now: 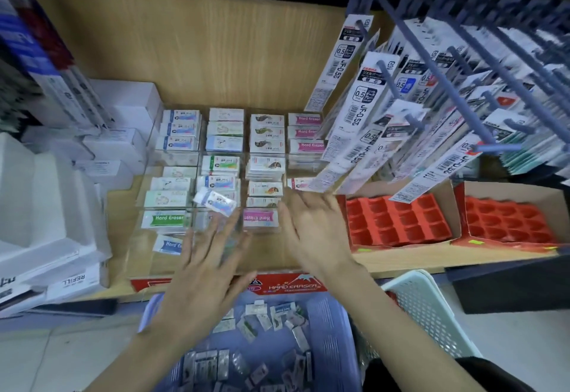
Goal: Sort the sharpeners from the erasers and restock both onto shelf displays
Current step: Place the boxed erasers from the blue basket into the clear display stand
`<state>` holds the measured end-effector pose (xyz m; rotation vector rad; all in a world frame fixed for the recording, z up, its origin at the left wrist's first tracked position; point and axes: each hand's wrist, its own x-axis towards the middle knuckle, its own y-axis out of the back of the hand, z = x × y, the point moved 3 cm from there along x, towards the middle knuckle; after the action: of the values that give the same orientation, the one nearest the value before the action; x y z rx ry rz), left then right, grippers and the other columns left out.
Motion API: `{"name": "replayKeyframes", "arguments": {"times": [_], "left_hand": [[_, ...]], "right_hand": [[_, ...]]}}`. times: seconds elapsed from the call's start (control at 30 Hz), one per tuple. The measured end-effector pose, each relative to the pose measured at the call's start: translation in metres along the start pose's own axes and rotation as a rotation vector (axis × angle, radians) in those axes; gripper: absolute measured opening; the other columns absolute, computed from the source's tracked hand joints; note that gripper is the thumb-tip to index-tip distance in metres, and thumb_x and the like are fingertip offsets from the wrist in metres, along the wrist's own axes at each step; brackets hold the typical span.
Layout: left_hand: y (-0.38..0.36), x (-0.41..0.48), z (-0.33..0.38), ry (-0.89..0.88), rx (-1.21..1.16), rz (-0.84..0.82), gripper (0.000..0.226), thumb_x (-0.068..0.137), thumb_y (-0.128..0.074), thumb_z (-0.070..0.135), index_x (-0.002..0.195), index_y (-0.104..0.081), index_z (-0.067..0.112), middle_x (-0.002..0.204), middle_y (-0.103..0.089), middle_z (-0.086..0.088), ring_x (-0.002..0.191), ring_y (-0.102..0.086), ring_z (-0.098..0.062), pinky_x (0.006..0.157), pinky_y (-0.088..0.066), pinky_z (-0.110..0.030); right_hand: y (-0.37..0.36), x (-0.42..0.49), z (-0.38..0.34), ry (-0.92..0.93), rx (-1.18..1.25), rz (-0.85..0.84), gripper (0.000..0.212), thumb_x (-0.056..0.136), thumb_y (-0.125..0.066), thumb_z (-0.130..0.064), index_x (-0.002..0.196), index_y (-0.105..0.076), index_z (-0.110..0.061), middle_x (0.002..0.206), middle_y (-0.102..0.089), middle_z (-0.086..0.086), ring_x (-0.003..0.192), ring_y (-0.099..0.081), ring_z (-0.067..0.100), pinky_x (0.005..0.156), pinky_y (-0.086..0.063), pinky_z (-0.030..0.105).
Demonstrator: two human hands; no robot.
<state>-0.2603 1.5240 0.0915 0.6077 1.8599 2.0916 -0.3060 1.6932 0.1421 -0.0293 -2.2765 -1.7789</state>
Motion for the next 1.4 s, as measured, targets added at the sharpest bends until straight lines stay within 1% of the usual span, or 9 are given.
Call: {"name": "replayKeyframes", "arguments": {"times": [0.17, 0.27, 0.37, 0.47, 0.7, 0.87, 1.0, 1.2, 1.4], "left_hand": [[-0.01, 0.0, -0.002, -0.046, 0.047, 0.006, 0.061, 0.098, -0.019, 0.053, 0.142, -0.038, 0.016, 0.156, -0.017, -0.015, 0.144, -0.01, -0.034, 0.112, -0.005, -0.051], [-0.011, -0.001, -0.001, -0.068, 0.028, 0.03, 0.062, 0.098, -0.019, 0.054, 0.143, -0.036, 0.014, 0.155, -0.021, -0.017, 0.143, -0.016, -0.035, 0.112, -0.011, -0.054], [-0.011, -0.002, 0.001, -0.076, 0.035, 0.023, 0.063, 0.098, -0.019, 0.055, 0.144, -0.033, 0.014, 0.155, -0.023, -0.016, 0.143, -0.018, -0.034, 0.11, -0.016, -0.056], [-0.01, -0.002, 0.001, -0.078, 0.021, 0.009, 0.063, 0.097, -0.02, 0.055, 0.144, -0.034, 0.014, 0.155, -0.023, -0.016, 0.143, -0.017, -0.033, 0.11, -0.016, -0.055], [0.024, -0.022, 0.01, -0.077, -0.121, 0.095, 0.048, 0.096, -0.034, 0.039, 0.13, -0.052, 0.01, 0.141, -0.047, -0.014, 0.136, -0.03, -0.026, 0.111, -0.02, -0.043], [0.017, -0.101, 0.017, -0.119, -0.283, 0.169, 0.041, 0.099, -0.035, 0.032, 0.114, -0.061, 0.005, 0.117, -0.062, -0.01, 0.106, -0.051, -0.022, 0.091, -0.037, -0.034], [-0.051, -0.164, 0.001, -0.05, -0.259, -0.089, 0.049, 0.101, -0.027, 0.042, 0.12, -0.057, 0.01, 0.121, -0.061, -0.013, 0.104, -0.056, -0.029, 0.09, -0.036, -0.036], [-0.119, -0.21, -0.053, 0.509, -0.251, -0.099, 0.063, 0.092, -0.04, 0.048, 0.143, -0.036, 0.012, 0.147, -0.031, -0.025, 0.125, -0.037, -0.043, 0.096, -0.035, -0.06], [-0.133, -0.21, -0.062, 0.694, -0.614, 0.0, 0.071, 0.093, -0.057, 0.023, 0.151, -0.016, 0.019, 0.147, -0.037, -0.012, 0.112, -0.047, -0.038, 0.078, -0.04, -0.039]], "right_hand": [[-0.006, 0.019, 0.008, -0.082, -0.085, -0.047, 0.048, 0.094, -0.02, -0.037, 0.089, -0.057, -0.007, 0.061, -0.063, 0.01, 0.056, -0.061, 0.03, 0.067, -0.05, 0.036], [-0.014, 0.017, 0.01, 0.013, -0.233, -0.16, 0.073, 0.096, -0.004, -0.051, 0.097, -0.062, -0.007, 0.082, -0.069, 0.012, 0.086, -0.066, 0.029, 0.094, -0.035, 0.039], [-0.015, 0.02, 0.008, 0.085, -0.359, -0.281, 0.103, 0.082, 0.026, -0.058, 0.124, -0.053, -0.007, 0.119, -0.063, 0.01, 0.122, -0.051, 0.024, 0.109, 0.008, 0.035], [-0.015, 0.02, 0.009, 0.085, -0.339, -0.267, 0.117, 0.074, 0.036, -0.06, 0.13, -0.052, -0.008, 0.13, -0.058, 0.009, 0.128, -0.046, 0.022, 0.11, 0.005, 0.036], [0.009, -0.024, -0.003, -0.043, 0.134, -0.159, 0.079, 0.09, -0.008, -0.061, 0.134, -0.046, -0.007, 0.136, -0.051, 0.013, 0.131, -0.039, 0.027, 0.108, -0.028, 0.036], [0.01, -0.118, -0.018, 0.113, 0.401, 0.132, 0.036, 0.096, -0.042, -0.031, 0.106, -0.062, -0.003, 0.098, -0.064, 0.01, 0.092, -0.054, 0.022, 0.077, -0.041, 0.031], [-0.078, -0.178, -0.005, 0.056, 0.422, -0.271, 0.034, 0.097, -0.043, -0.034, 0.103, -0.061, -0.006, 0.096, -0.064, 0.008, 0.087, -0.061, 0.025, 0.067, -0.05, 0.036], [-0.225, -0.216, 0.04, -0.22, 0.37, -0.886, 0.057, 0.092, -0.06, -0.025, 0.14, -0.038, -0.004, 0.143, -0.04, 0.017, 0.126, -0.043, 0.029, 0.096, -0.032, 0.029], [-0.308, -0.195, -0.017, 0.359, 0.195, -0.923, 0.082, 0.088, -0.061, -0.046, 0.15, -0.019, -0.014, 0.157, -0.017, 0.008, 0.142, -0.018, 0.028, 0.114, -0.019, 0.041]]}}
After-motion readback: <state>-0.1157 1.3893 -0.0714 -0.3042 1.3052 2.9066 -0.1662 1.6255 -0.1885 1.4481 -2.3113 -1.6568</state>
